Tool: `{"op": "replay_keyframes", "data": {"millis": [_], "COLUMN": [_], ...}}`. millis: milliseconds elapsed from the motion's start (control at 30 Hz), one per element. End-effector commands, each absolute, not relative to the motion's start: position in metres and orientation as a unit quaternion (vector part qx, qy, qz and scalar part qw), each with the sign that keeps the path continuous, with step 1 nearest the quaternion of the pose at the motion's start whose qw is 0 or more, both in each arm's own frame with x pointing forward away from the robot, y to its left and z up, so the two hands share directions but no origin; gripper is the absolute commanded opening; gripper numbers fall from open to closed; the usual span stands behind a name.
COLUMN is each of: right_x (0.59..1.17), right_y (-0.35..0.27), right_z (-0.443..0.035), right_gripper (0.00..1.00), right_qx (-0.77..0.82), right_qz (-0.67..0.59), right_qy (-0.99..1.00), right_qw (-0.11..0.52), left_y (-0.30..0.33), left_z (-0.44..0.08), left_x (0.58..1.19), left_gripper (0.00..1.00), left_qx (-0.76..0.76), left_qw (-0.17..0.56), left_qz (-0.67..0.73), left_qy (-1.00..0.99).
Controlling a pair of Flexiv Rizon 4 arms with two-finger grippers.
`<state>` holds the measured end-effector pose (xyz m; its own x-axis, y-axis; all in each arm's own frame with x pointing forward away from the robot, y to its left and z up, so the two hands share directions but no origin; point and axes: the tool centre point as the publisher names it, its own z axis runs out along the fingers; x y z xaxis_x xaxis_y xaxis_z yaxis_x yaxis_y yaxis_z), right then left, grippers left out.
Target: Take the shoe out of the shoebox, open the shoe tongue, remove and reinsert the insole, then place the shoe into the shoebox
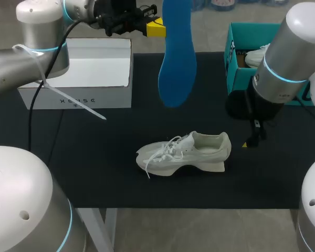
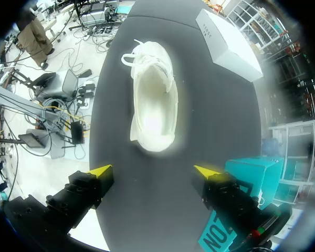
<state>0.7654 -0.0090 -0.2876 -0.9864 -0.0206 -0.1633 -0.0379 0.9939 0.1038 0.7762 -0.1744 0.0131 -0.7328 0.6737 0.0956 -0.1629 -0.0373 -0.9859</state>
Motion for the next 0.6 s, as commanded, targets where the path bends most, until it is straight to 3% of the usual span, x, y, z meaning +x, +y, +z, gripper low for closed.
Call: {"op": "replay_keyframes", "data": {"millis": [33,600], "right_x": [0.7641,0.7641], "right_y": [-0.0099,-0.0099], "right_z": [-0.2881,-0.2881], "right_gripper": [1.0,1.0], "right_qx": [-0.015,-0.015], "right_qz": [0.053,0.053], "right_qy": [0.995,0.995], "right_qw": [0.083,0.083], "left_y": [-0.1623,-0.1615], "left_z": [0.0192,0.0211], "left_x": [0.772,0.77], "left_gripper": [0.0,0.0], "left_qx": [-0.21,-0.206], "left_qw": [0.314,0.3], "left_qz": [0.69,0.676], "left_qy": [-0.618,-0.641]}}
